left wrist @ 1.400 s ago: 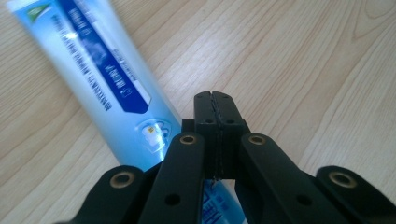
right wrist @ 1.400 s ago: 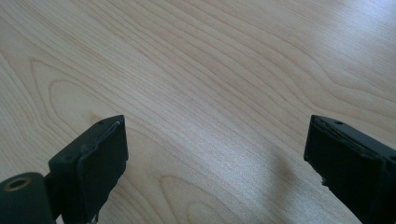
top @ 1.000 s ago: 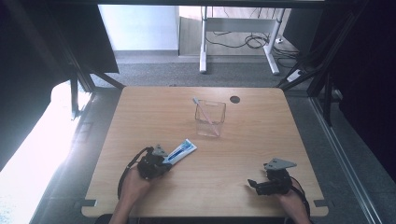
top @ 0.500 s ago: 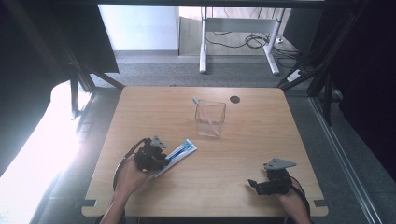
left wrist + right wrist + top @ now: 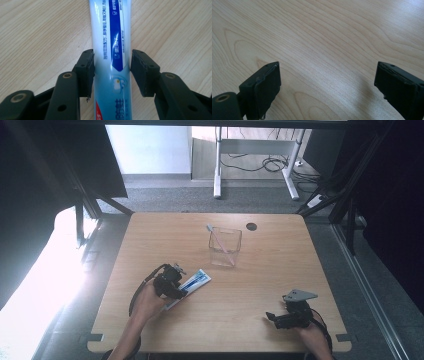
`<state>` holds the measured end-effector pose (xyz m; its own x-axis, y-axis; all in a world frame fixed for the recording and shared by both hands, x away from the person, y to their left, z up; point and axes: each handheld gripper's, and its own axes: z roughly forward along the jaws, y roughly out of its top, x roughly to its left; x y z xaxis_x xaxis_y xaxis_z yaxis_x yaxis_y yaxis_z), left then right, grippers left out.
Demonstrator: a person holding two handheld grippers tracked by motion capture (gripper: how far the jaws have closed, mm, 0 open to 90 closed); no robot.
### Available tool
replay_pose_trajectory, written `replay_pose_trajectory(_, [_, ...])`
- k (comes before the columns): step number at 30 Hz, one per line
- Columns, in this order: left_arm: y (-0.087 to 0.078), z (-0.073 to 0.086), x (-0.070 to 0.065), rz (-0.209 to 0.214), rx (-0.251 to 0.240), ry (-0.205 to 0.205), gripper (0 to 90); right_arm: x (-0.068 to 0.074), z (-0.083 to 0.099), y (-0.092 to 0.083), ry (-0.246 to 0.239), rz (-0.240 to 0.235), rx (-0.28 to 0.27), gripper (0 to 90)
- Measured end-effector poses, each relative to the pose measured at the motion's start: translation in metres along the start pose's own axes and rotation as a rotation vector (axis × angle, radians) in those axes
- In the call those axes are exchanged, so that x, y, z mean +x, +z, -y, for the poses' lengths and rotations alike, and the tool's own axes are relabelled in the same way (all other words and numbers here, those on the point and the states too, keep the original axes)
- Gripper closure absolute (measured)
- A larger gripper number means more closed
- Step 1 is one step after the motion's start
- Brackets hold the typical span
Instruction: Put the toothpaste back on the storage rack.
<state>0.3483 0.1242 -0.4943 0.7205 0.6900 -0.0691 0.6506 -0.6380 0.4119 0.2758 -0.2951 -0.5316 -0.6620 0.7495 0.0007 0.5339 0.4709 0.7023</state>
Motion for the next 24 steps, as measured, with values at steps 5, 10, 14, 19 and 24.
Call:
replay_pose_trajectory(5, [0.007,-0.007,0.001,0.001,0.038,0.005,50.4,0.000,0.000,0.000,0.000,-0.001,0.001,7.0])
replay_pose_trajectory(10, [0.013,-0.011,0.001,-0.001,0.060,0.004,49.1,0.000,0.000,0.000,0.001,-0.001,0.000,7.1])
replay_pose_trajectory(14, [0.014,-0.012,0.002,0.005,0.069,0.000,48.9,0.000,0.000,0.000,-0.001,-0.002,0.000,7.2])
replay_pose_trajectory(19, [0.013,-0.013,0.000,-0.002,0.075,-0.002,54.9,0.000,0.000,0.000,-0.002,-0.001,-0.002,7.3])
replay_pose_trajectory(24, [0.009,-0.013,-0.001,-0.004,0.063,-0.001,67.8,0.000,0.000,0.000,-0.002,0.001,-0.001,7.4])
